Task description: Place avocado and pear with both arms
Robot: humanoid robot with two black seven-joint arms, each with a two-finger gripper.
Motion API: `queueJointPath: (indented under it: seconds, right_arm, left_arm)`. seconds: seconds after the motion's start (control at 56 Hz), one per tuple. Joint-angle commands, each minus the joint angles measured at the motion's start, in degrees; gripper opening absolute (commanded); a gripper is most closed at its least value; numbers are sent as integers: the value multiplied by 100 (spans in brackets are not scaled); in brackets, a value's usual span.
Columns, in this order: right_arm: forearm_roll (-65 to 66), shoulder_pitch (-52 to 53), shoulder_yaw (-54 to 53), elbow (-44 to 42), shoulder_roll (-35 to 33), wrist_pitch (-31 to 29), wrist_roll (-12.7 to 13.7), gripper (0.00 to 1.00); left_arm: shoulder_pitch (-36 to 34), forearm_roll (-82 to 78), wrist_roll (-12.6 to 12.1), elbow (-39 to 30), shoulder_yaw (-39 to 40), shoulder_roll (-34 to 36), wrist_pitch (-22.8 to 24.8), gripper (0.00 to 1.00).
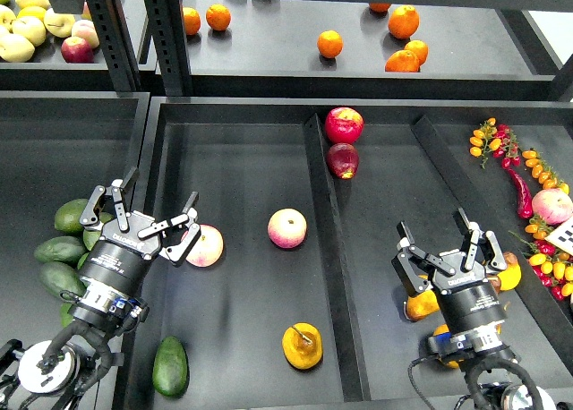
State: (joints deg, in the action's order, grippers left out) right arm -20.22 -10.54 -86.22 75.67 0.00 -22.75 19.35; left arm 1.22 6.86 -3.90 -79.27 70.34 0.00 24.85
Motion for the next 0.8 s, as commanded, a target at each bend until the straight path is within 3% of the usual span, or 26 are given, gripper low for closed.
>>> queueJointPath:
  seconds: [0.0, 0.517, 0.696, 0.785]
  right_arm:
    - [0, -1, 0, 0, 0, 7, -1, 100]
    - [0, -9, 53, 0, 0, -2, 8, 100]
    - [0, -9, 53, 0, 0, 7, -1, 100]
    - [0, -9, 53, 0, 0, 16, -1, 100]
  left_arm:
    - [-8, 0, 3, 8, -29, 0, 11, 100]
    - [-139, -27, -32, 8, -20, 0, 20, 100]
    - [-350, -185, -471, 43, -12, 0, 81, 100]
    - [-500, -246, -507, 69, -38, 96, 90, 100]
